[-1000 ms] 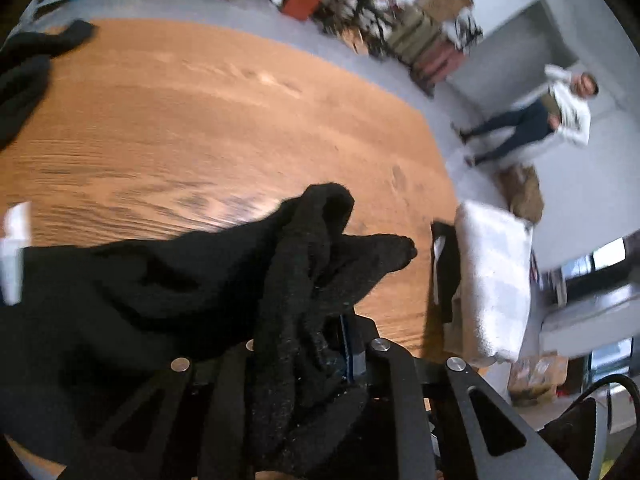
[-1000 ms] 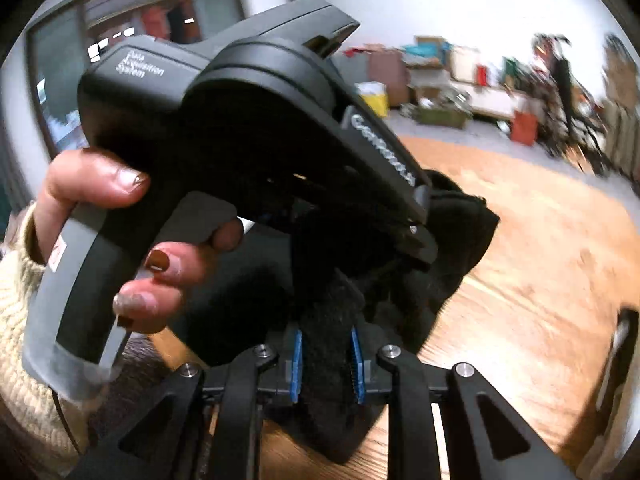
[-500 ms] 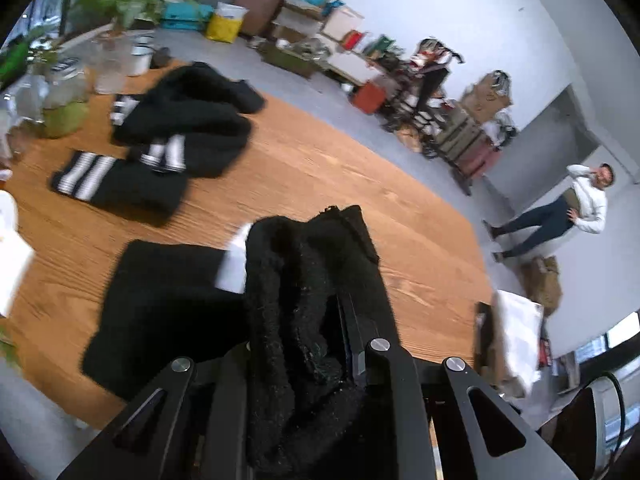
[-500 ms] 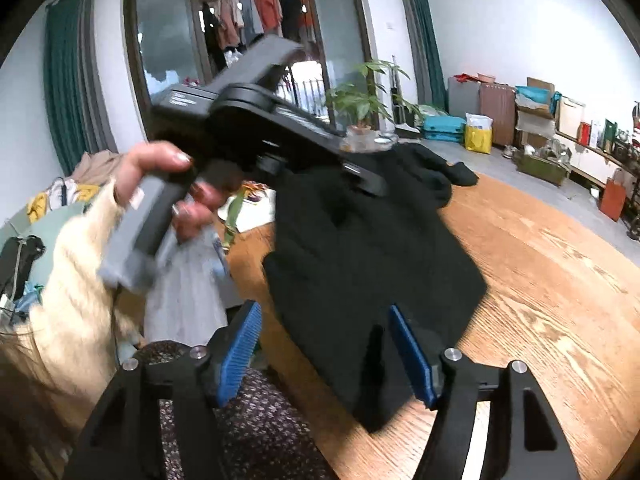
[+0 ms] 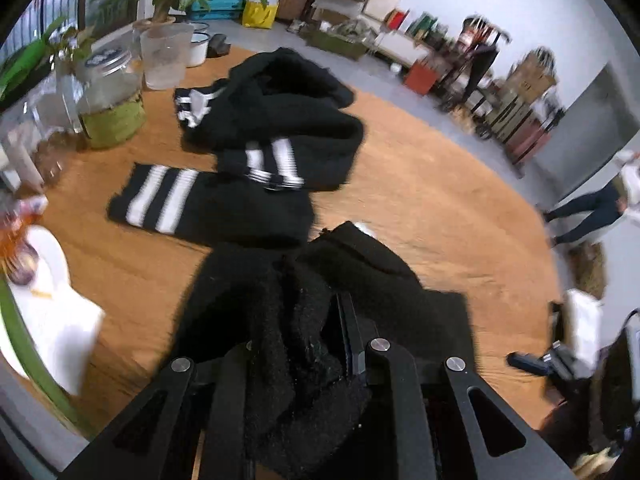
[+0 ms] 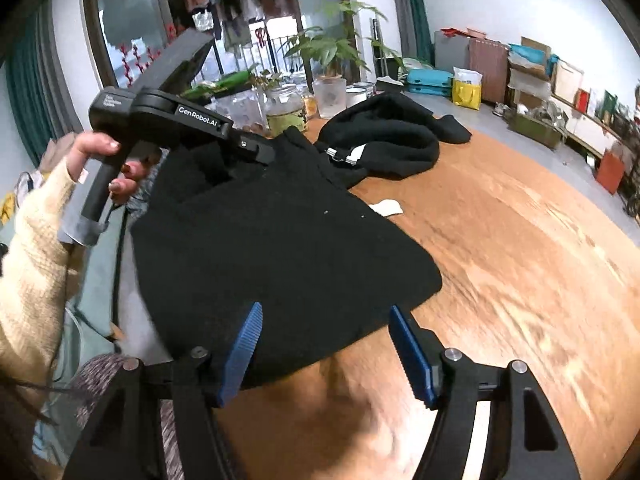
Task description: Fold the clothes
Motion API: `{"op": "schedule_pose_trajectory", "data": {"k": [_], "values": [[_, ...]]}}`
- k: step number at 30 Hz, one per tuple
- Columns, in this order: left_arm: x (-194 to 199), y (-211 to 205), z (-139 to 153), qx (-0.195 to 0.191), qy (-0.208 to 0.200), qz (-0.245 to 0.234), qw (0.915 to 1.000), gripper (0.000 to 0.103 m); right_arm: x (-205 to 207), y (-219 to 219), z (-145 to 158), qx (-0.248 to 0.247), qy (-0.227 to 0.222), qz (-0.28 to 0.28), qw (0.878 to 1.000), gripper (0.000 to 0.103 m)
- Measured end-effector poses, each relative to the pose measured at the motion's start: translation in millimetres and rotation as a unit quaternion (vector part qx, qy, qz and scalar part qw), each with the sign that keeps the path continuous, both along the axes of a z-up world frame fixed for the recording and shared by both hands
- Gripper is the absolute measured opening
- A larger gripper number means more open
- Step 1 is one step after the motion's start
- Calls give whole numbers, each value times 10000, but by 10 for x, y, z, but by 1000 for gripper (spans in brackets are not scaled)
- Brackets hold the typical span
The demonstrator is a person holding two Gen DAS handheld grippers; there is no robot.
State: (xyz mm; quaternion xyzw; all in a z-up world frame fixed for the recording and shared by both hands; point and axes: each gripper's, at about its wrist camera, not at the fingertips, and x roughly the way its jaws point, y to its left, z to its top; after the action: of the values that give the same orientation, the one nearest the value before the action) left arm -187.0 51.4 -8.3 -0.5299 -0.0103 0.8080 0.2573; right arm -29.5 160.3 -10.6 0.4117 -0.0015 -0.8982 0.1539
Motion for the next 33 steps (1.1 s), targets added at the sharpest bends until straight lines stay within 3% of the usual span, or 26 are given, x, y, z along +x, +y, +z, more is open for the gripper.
{"op": "schedule_pose_trajectory", "data": {"k": [2, 5, 10, 14, 17, 21, 25, 30, 33], "values": [[-119, 3, -155, -344, -100, -5, 9994, 18, -111, -60, -32, -108, -14, 123, 9999, 69], [-247, -58, -391, -553, -238, 80, 9982, 20, -267, -152, -67, -255, -6, 303, 9992, 69], [-337, -205, -561, -504, -213, 334, 9979, 23, -581, -356, -124, -172, 68, 635, 9978, 69], [-352, -276, -621, -509, -174, 672, 9963, 27, -782, -551, -301, -169, -229, 970, 9949, 73], [-281, -242, -642, -646, -30, 858, 9942, 28, -870, -643, -540, 12, -608, 1127, 9918, 76], [-78, -68, -609, -1196, 86, 918, 9885, 28, -775, -773, -531, 694, -892, 1108, 9874, 74], [197, 88, -630, -988, -199, 693, 9925, 28, -479, -676, -516, 940, -1195, 1169, 9814, 73], [694, 487, -659, -409, -573, -162, 9974, 28, 225, -296, -464, 1243, -1602, 953, 9746, 73], [759, 637, -579, -23, -701, -135, 9974, 28, 548, -39, -439, 1085, -1563, 590, 9800, 73]]}}
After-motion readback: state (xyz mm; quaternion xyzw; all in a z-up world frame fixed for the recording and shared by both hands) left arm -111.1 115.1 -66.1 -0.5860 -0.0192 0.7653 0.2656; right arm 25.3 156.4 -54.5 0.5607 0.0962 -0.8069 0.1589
